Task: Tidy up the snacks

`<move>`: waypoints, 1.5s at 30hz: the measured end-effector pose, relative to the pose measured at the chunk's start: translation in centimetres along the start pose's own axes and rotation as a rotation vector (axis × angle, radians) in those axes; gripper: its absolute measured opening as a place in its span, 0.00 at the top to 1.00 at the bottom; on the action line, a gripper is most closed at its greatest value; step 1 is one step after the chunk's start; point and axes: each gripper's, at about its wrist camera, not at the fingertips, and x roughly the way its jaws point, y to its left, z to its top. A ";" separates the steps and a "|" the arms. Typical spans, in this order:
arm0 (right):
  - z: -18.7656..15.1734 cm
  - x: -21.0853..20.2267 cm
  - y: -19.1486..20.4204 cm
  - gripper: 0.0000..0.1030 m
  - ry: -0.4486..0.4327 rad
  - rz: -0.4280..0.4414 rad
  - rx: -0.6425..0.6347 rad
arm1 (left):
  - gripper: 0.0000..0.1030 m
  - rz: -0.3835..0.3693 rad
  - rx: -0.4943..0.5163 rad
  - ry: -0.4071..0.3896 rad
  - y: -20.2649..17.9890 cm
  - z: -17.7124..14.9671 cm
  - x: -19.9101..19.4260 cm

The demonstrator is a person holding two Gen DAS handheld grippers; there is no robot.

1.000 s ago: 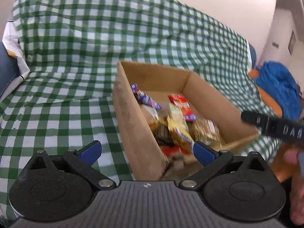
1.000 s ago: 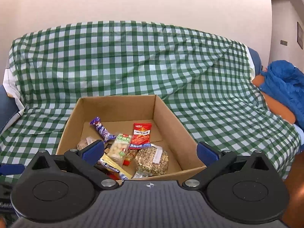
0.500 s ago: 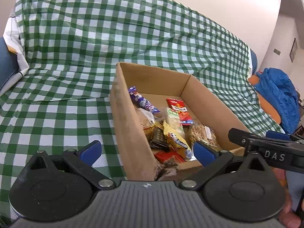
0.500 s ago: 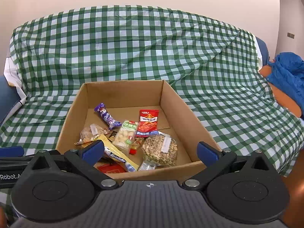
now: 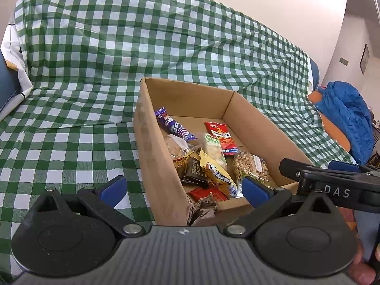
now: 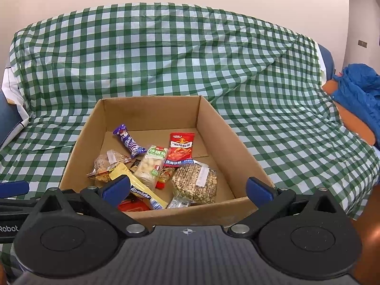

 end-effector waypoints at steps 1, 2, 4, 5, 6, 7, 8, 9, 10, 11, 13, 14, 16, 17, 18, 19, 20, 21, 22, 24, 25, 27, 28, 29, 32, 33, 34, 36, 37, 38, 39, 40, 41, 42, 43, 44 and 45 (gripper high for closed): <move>0.0 0.0 0.0 0.00 0.000 0.001 0.000 | 0.00 -0.001 0.000 0.000 0.0 0.0 0.0; -0.1 0.0 0.0 0.00 0.000 0.000 -0.001 | 0.00 -0.001 -0.001 -0.001 0.0 0.0 0.0; 0.0 0.0 0.0 0.00 0.002 0.000 -0.001 | 0.00 -0.004 0.002 -0.004 -0.1 0.0 -0.1; -0.1 0.1 0.0 0.00 0.003 -0.001 -0.001 | 0.00 -0.004 0.003 -0.007 -0.1 0.0 -0.1; -0.1 0.0 0.0 0.00 0.002 -0.001 0.000 | 0.00 -0.004 0.004 -0.008 -0.2 0.0 -0.1; -0.1 0.1 0.0 0.00 0.001 0.000 0.001 | 0.00 -0.004 0.004 -0.007 -0.2 0.0 -0.1; 0.0 0.1 0.0 0.00 0.001 0.001 0.001 | 0.00 -0.003 0.003 -0.006 -0.2 0.0 -0.1; -0.1 0.1 0.0 0.00 0.001 0.001 0.001 | 0.00 -0.003 0.002 -0.006 -0.2 0.0 -0.1; 0.0 0.1 0.0 0.00 0.002 0.001 0.000 | 0.00 -0.004 0.002 -0.006 -0.2 0.0 -0.1; 0.0 0.1 0.0 0.00 0.001 0.000 -0.001 | 0.00 -0.004 0.002 -0.005 -0.2 0.0 -0.1; 0.0 0.1 -0.1 0.00 0.000 0.000 -0.002 | 0.00 -0.003 0.004 -0.006 -0.2 0.0 -0.1; 0.0 0.2 -0.1 0.00 0.001 0.000 -0.002 | 0.00 -0.004 0.005 -0.007 -0.2 0.0 -0.1; -0.1 0.2 -0.1 0.00 0.001 0.000 -0.001 | 0.00 -0.005 0.008 -0.008 -0.2 0.0 -0.1; -0.1 0.2 -0.1 0.00 0.001 0.000 -0.001 | 0.00 -0.005 0.011 -0.008 -0.2 0.0 -0.1; -0.1 0.2 -0.1 0.00 0.002 0.000 0.001 | 0.00 -0.006 0.012 -0.008 -0.2 0.0 -0.1; -0.2 0.3 -0.1 0.00 0.002 -0.001 0.002 | 0.00 -0.006 0.013 -0.007 -0.2 0.0 0.0; -0.2 0.3 -0.1 0.00 0.003 -0.003 0.003 | 0.00 -0.006 0.012 -0.008 -0.2 0.0 0.0; -0.2 0.3 -0.2 0.00 0.002 -0.004 0.003 | 0.00 -0.005 0.013 -0.009 -0.2 0.0 0.0; -0.2 0.3 -0.2 0.00 0.002 -0.003 0.004 | 0.00 -0.005 0.014 -0.008 -0.2 0.0 0.0; -0.2 0.3 -0.2 0.00 0.003 -0.003 0.003 | 0.00 -0.005 0.013 -0.008 -0.3 0.0 0.0; -0.2 0.3 -0.2 0.00 0.003 -0.004 0.002 | 0.00 -0.006 0.012 -0.007 -0.3 0.0 0.0; -0.2 0.3 -0.2 0.00 0.003 -0.003 0.002 | 0.00 -0.006 0.015 -0.007 -0.3 0.0 0.0; -0.2 0.3 -0.2 0.00 0.003 -0.002 0.003 | 0.00 -0.006 0.017 -0.008 -0.4 0.0 -0.1; -0.2 0.3 -0.2 0.00 0.003 -0.001 0.003 | 0.00 -0.006 0.020 -0.008 -0.4 0.0 -0.1; -0.2 0.3 -0.2 0.00 0.003 -0.004 0.003 | 0.00 -0.006 0.021 -0.009 -0.5 0.0 -0.1; -0.2 0.3 -0.2 0.00 0.002 -0.003 0.003 | 0.00 -0.006 0.022 -0.010 -0.5 0.0 -0.1; -0.2 0.3 -0.3 0.00 0.003 -0.003 0.005 | 0.00 -0.006 0.021 -0.009 -0.5 0.0 -0.1; -0.2 0.3 -0.3 0.00 0.003 -0.004 0.004 | 0.00 -0.006 0.021 -0.009 -0.5 0.0 -0.1; -0.2 0.3 -0.3 0.00 0.003 -0.003 0.004 | 0.00 -0.006 0.022 -0.009 -0.5 0.0 -0.1; -0.2 0.3 -0.3 0.00 0.003 -0.003 0.004 | 0.00 -0.006 0.022 -0.010 -0.5 0.0 -0.1; -0.3 0.3 -0.3 0.00 0.003 -0.002 0.004 | 0.00 -0.006 0.022 -0.009 -0.5 0.0 -0.1; -0.2 0.3 -0.2 0.00 0.004 -0.003 0.004 | 0.00 -0.006 0.021 -0.009 -0.5 0.0 -0.1; -0.2 0.3 -0.2 0.00 0.003 -0.004 0.003 | 0.00 -0.006 0.021 -0.009 -0.5 0.0 -0.1; -0.3 0.3 -0.3 0.00 0.003 -0.004 0.002 | 0.00 -0.006 0.021 -0.009 -0.5 0.0 -0.1; -0.2 0.3 -0.2 0.00 0.003 -0.003 0.003 | 0.00 -0.006 0.022 -0.010 -0.5 0.0 -0.1; -0.2 0.3 -0.3 0.00 0.004 -0.003 0.003 | 0.00 -0.006 0.022 -0.010 -0.5 0.0 -0.1; -0.2 0.3 -0.3 0.00 0.004 -0.003 0.004 | 0.00 -0.006 0.023 -0.010 -0.5 0.0 -0.1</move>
